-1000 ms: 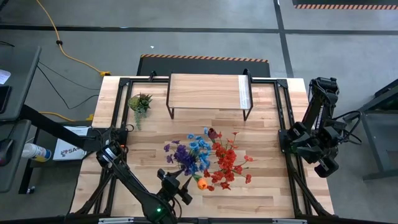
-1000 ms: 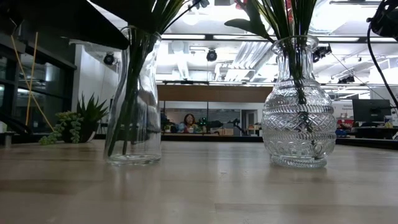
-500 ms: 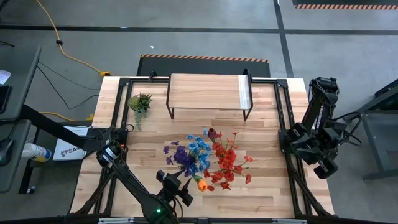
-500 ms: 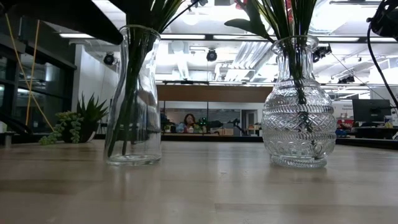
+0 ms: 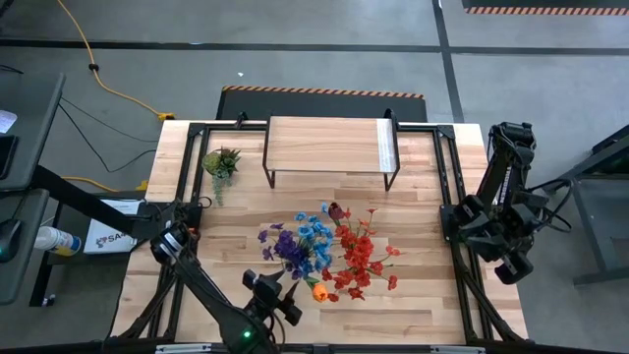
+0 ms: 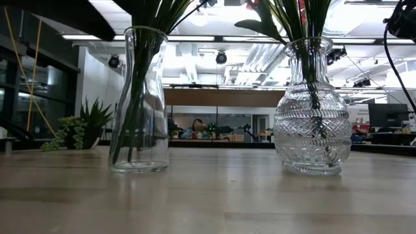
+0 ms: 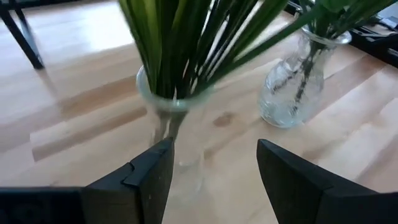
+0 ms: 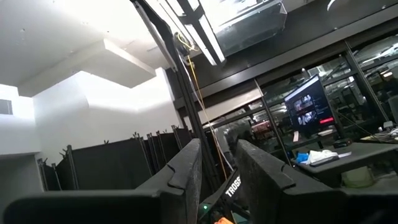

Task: Pick and place flowers into a vace then onto a shelf
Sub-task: Put the left transparent flower vase with the flowers on the shelf

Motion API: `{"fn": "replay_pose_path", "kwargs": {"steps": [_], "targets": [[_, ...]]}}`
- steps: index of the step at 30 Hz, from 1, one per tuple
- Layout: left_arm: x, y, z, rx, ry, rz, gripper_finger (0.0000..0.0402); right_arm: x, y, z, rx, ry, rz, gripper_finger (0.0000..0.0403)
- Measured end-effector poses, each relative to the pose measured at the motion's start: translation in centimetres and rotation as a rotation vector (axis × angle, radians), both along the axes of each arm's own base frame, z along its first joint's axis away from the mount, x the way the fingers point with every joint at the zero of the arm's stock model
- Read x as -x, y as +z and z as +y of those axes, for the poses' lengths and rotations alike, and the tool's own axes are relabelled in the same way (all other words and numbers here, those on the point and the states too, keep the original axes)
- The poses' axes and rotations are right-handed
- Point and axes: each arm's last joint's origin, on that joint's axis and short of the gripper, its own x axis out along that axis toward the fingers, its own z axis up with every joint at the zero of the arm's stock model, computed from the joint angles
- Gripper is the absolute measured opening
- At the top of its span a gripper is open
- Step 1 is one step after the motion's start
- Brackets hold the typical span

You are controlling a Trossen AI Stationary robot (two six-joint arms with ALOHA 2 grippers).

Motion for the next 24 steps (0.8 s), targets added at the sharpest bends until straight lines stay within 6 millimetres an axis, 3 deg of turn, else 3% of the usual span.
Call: {"fn": "replay_pose_path", "kwargs": {"steps": [24], "targets": [[0.68,-0.14,-0.67,0.006,-0.040,0.078,0.0262,-0.10,-0.18,0.10,0.011,-0.021,0.043,0.0094]]}}
